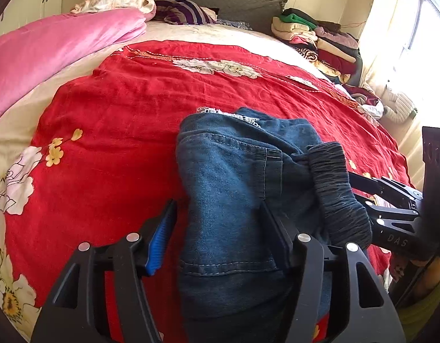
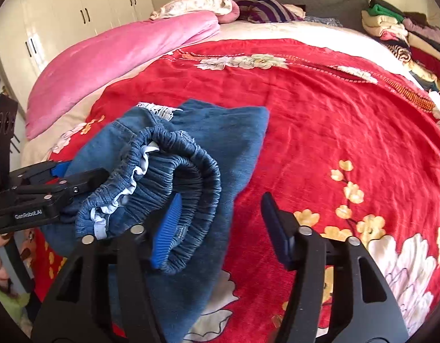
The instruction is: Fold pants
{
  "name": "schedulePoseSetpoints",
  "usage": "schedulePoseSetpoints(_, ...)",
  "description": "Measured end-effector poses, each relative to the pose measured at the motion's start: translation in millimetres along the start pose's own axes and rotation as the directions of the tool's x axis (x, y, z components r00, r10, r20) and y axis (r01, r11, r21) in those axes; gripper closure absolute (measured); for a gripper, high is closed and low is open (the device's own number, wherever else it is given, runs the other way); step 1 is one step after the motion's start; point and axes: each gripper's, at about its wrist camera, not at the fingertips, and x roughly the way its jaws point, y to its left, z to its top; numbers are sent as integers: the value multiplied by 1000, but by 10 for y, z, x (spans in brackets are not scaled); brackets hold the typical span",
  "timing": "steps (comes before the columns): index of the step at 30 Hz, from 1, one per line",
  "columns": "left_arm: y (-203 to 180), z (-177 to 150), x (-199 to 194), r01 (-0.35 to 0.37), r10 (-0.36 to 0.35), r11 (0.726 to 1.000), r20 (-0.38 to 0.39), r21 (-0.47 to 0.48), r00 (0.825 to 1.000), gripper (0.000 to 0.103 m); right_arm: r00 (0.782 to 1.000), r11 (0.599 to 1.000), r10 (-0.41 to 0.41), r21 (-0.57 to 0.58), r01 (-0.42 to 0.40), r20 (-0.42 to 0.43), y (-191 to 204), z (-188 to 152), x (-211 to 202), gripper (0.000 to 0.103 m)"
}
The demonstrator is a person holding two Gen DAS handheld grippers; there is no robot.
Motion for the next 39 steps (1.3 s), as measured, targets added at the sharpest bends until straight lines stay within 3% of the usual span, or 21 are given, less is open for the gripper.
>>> schedulePoseSetpoints(4, -19, -8, -88, -3, 3, 1000, 19, -1, 1000, 38, 999, 1000, -22, -2, 22, 29, 6, -5, -106, 43)
schedulePoseSetpoints(7, -19, -6, -162, 3, -3, 1000, 32, -4, 999, 36, 998, 1000, -30, 4, 29, 59, -7, -11, -217, 31)
schedulePoseSetpoints(14, -30, 3, -475, -14, 14, 1000, 101, -4, 995, 8, 987, 999, -47, 4, 47, 154, 4, -2, -574, 14)
schedulePoseSetpoints(17, -41, 5, -623, -33, 33, 999, 133, -1, 991, 5, 980, 999, -53, 7, 52, 192, 26, 3, -743, 10)
schedulePoseSetpoints(27, -152, -85, -1153, -53, 49, 998, 214, 16, 976, 4, 958, 997, -76, 6, 77, 276, 128, -87, -1259, 9)
schedulePoseSetpoints(39, -200, -347, -1516, -68, 59, 997, 239, 27, 969, 4, 940, 994, -98, -22, 111, 325, 283, -322, -1744, 9)
